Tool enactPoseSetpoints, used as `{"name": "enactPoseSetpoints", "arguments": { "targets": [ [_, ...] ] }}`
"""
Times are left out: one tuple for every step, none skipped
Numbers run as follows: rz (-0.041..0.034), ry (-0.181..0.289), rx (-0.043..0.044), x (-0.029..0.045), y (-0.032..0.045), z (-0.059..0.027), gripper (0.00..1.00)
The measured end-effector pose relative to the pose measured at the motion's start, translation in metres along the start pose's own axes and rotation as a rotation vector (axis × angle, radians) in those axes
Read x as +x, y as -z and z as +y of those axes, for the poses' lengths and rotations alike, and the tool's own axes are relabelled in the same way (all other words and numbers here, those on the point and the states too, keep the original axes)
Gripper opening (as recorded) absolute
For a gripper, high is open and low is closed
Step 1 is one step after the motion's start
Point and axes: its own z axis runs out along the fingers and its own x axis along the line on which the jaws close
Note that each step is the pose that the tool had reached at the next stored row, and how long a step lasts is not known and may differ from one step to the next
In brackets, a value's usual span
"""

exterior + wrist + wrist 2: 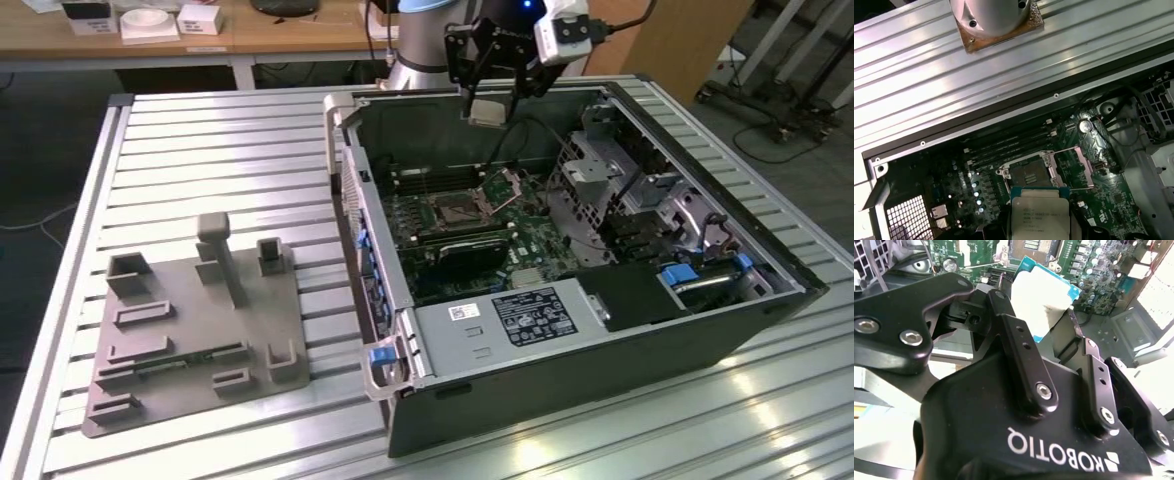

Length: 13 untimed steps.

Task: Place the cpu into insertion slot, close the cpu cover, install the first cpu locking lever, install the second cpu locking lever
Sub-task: 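Place the cpu into insertion slot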

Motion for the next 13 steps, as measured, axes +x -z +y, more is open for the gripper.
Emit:
{"name": "enactPoseSetpoints", "arguments": {
  "targets": [
    [-0.0006,-0.007,-0.0001,0.0,0.0,0.0,0.54],
    [-0.0013,-0.014,-0.0003,0.0,-0.0001,0.0,0.54],
    [-0.002,-0.022,-0.0004,0.0,-0.0001,0.0,0.54],
    [-0.0026,-0.029,-0.0006,0.0,-0.0001,0.0,0.54],
    [-0.0033,-0.037,-0.0008,0.0,-0.0002,0.0,0.54],
    [-0.0039,-0.044,-0.0009,0.0,-0.0002,0.0,0.54],
    [-0.0046,-0.051,-0.001,0.0,-0.0002,0.0,0.54],
    [-0.0052,-0.058,-0.0011,0.0,-0.0003,0.0,0.54],
    [-0.0058,-0.065,-0.0012,0.0,-0.0003,0.0,0.54],
    [-0.0064,-0.071,-0.0014,0.0,-0.0003,0.0,0.54],
    [-0.007,-0.078,-0.0016,0.0,-0.0004,0.0,0.54],
    [-0.0076,-0.085,-0.0017,0.0,-0.0004,0.0,0.54],
    [-0.0083,-0.092,-0.0019,0.0,-0.0004,0.0,0.54]
  ]
}}
